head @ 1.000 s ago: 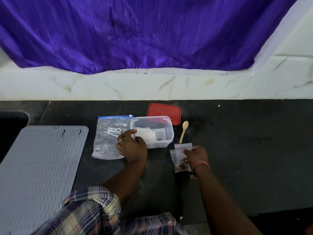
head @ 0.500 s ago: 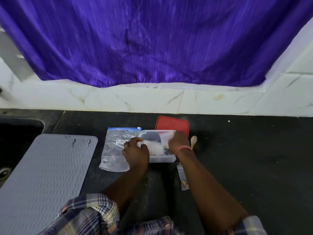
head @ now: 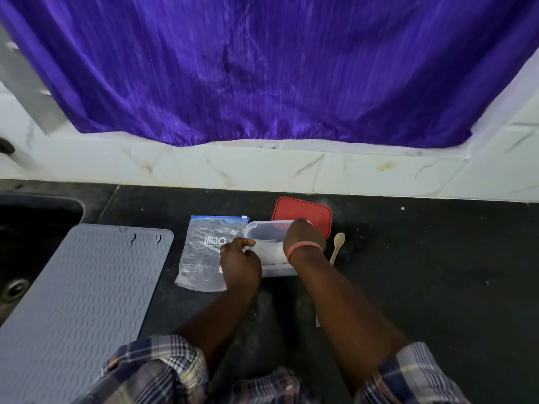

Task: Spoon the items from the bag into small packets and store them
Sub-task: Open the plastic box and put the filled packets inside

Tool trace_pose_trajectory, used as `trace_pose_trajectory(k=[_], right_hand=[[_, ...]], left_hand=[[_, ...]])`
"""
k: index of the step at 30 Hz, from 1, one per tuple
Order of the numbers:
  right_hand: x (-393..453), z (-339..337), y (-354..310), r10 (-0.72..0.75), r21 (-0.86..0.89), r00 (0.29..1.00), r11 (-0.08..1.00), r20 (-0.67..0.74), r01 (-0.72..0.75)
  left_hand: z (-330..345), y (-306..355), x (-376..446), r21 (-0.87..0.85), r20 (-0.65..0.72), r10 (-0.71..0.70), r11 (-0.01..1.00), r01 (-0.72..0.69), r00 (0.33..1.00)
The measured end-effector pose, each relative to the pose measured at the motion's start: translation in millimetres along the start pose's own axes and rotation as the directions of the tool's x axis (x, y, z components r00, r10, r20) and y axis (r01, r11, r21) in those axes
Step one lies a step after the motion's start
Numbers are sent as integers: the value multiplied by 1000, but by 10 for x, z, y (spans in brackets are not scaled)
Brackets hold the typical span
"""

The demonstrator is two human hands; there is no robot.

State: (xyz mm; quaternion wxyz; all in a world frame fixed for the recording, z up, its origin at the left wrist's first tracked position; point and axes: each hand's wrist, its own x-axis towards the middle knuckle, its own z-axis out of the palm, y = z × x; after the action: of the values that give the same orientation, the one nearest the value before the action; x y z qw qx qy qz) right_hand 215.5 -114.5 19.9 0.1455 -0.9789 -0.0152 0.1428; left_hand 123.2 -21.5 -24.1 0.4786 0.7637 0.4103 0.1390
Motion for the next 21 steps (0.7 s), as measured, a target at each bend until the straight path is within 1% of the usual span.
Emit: trace_pose_trajectory(k=[1,3,5,7,9,12,14,17,18,20,21], right_hand=[[-55,-56,38,-28,-23,996,999,-80,27],[-89,-179,172,-35,49,984,998,-176,44],[-106,-231,454,67,179,978,983,-200,-31],[-175,-175,823,200,254,970,954,-137,-160],[-271,-22,1128,291,262,956,925,-25,-275],[-358,346,1369,333,199,923,908,192,-369],[-294,668,1464,371,176,901,894,225,-412],[-251,1013,1524,431,167,879,869,207,-465],[-313,1006,1480,439,203,877,856,197,-475],[-431,929,1457,417,269,880,841,230,-469],[-479,850,1455,394,309,878,828,271,-467]], left_hand=[[8,-1,3,-15,-10,-6,1000,5,1000],[1,-1,24,-53,-49,8,999,-10,999],[4,-22,13,-66,-100,21,997,-27,995],[17,-73,-45,-51,-146,19,998,-27,989],[34,-111,-106,-41,-185,41,998,-49,982],[72,-136,-169,-44,-195,88,994,-99,977],[92,-131,-237,-34,-187,71,996,-79,980],[117,-154,-338,-29,-176,93,995,-99,980],[117,-167,-364,-34,-173,104,993,-112,979],[108,-178,-401,-38,-161,109,992,-116,981],[98,-169,-408,-34,-159,107,993,-113,981]])
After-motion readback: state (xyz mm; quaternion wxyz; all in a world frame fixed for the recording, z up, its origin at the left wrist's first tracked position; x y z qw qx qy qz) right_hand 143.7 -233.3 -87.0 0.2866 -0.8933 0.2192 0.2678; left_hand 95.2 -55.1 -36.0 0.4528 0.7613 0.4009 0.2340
